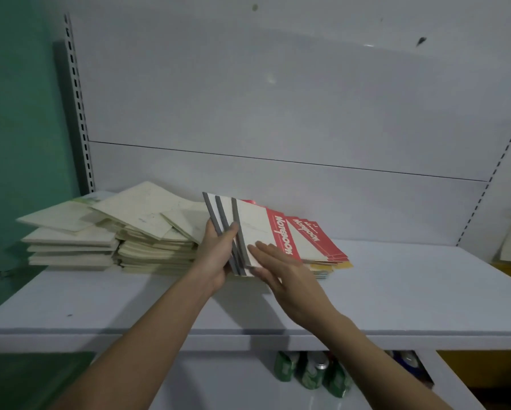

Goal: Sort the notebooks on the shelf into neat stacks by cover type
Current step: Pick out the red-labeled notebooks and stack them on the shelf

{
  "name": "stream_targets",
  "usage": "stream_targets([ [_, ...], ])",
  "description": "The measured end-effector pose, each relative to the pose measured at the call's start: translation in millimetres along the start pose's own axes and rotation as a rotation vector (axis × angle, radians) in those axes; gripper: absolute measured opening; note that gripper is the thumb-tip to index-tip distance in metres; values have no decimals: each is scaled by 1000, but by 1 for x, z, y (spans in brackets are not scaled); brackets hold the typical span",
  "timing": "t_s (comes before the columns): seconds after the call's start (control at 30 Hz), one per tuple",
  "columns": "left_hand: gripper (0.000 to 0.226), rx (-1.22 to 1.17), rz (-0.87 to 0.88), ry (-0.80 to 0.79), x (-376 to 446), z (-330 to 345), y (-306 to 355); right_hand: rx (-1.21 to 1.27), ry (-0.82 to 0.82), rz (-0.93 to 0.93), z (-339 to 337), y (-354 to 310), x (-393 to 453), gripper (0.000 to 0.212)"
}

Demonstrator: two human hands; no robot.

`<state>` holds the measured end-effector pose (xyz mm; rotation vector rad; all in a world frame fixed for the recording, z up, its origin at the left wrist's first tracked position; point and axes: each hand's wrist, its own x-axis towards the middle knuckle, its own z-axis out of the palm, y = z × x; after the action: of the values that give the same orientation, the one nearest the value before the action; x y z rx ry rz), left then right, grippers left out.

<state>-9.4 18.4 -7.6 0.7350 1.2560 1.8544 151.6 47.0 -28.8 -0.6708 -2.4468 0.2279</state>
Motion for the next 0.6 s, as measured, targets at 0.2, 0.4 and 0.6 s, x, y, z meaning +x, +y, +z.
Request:
stream_targets([
  [0.2,43,29,34,29,-14,2,-9,245,119,169,-18,16,-11,43],
  [0.4,38,37,18,-7,-42,48,-15,720,149,566,-64,49,-42,45],
  [0.6,40,93,6,-4,-87,127,-42,964,171,663,-122,89,-108,40],
])
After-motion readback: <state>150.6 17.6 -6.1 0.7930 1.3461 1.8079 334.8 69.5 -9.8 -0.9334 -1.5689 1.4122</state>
